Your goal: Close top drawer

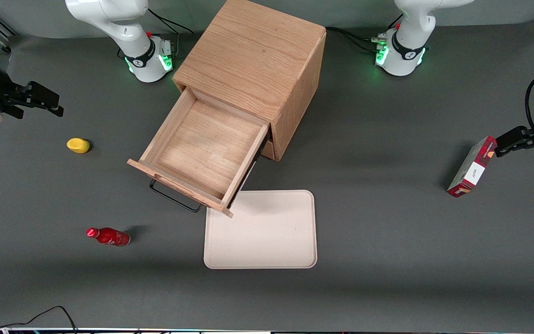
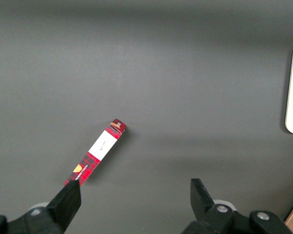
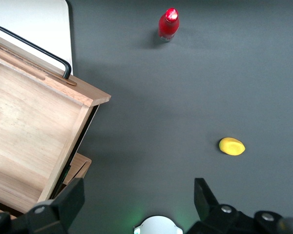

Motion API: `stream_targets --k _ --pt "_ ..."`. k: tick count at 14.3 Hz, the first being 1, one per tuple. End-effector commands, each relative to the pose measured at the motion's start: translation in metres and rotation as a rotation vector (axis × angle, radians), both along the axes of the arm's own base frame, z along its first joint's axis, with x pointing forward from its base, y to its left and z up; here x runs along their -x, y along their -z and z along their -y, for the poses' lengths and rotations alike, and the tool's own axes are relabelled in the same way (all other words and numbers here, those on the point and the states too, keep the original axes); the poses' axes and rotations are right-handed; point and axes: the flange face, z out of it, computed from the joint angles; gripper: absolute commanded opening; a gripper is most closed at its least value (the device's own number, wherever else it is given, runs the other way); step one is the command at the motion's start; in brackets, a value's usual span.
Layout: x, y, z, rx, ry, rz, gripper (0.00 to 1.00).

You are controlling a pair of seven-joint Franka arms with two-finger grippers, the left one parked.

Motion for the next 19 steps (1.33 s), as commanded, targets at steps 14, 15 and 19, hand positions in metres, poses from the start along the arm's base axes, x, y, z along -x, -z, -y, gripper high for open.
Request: stream_targets --k 14,15,19 --pt "-0.018 -0.014 0.003 0.04 -0.009 0.015 1.0" --pt "-0.019 -0.014 0.005 0.028 -0.003 0.015 1.0" --pt "-0.02 -0.014 0.008 0.01 0.001 0.014 1.0"
